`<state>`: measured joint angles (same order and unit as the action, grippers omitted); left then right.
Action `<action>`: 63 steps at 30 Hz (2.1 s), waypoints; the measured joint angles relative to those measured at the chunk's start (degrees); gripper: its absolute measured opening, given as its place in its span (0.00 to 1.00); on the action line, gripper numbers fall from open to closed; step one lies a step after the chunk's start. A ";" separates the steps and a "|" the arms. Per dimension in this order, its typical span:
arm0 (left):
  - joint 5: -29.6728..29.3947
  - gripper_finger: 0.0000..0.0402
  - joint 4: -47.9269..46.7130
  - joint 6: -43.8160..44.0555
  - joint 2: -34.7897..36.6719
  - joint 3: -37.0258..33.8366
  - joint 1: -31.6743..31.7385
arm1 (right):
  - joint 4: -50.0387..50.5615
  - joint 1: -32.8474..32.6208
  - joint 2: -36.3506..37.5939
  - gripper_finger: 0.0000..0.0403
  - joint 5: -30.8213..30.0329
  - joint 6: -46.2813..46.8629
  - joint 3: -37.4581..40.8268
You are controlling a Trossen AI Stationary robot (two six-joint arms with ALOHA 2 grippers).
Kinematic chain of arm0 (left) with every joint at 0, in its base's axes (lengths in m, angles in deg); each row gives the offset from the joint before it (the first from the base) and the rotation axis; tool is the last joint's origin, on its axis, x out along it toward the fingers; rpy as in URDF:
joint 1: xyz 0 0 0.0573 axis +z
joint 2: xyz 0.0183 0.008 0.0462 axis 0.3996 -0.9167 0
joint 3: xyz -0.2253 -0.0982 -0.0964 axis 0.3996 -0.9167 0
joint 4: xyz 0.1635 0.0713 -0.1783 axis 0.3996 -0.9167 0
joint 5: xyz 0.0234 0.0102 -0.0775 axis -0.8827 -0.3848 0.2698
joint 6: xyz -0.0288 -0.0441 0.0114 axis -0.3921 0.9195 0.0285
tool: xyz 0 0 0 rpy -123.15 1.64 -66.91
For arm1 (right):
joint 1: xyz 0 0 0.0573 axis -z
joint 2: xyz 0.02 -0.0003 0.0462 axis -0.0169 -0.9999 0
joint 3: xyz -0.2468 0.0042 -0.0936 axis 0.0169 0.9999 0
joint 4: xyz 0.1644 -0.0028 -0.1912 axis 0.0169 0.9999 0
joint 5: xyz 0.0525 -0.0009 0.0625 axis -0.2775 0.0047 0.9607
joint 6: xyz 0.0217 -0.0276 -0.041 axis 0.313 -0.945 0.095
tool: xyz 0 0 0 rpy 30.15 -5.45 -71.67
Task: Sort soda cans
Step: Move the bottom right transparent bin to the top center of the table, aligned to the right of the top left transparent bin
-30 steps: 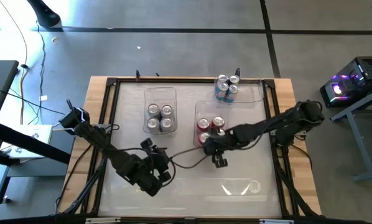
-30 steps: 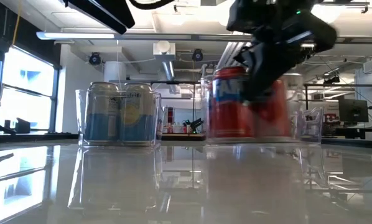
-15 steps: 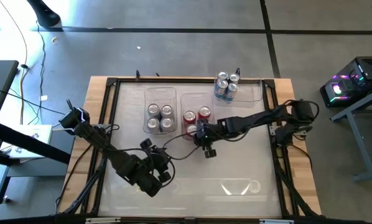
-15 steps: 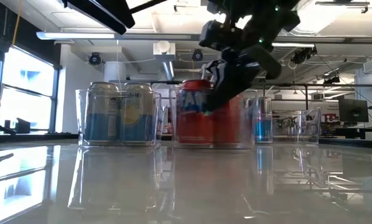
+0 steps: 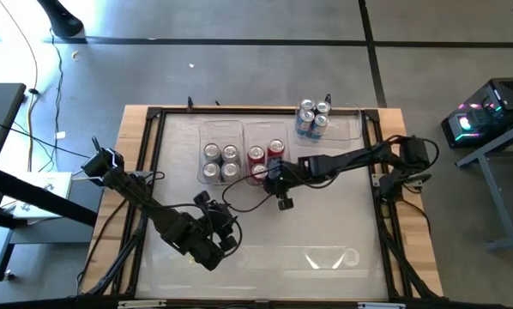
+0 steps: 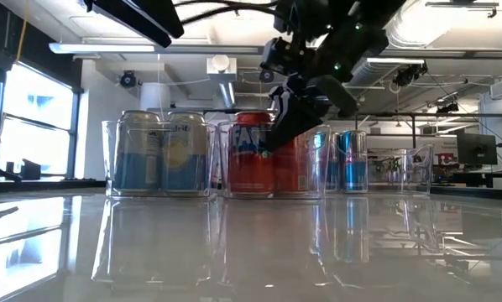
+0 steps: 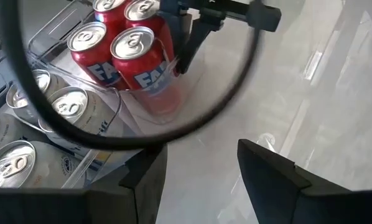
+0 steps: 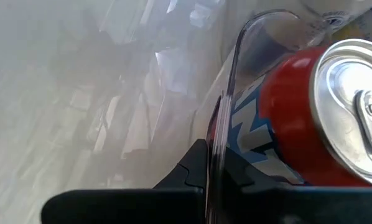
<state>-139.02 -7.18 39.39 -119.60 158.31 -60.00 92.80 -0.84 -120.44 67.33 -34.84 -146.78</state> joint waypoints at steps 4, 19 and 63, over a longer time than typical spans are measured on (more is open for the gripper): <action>0.03 0.47 0.04 0.00 0.00 0.00 0.07 | -1.29 0.88 -0.04 0.00 0.28 -1.12 0.04; 0.68 0.47 0.02 -0.04 0.00 0.00 0.04 | -5.95 1.01 -0.09 0.04 -0.28 -2.84 0.15; -4.83 0.47 0.39 1.06 0.00 0.00 -1.75 | 2.11 4.61 24.37 0.06 -12.93 25.19 23.97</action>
<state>-143.85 -6.79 40.45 -119.60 158.31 -61.75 94.91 3.76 -96.07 54.40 -9.65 -122.80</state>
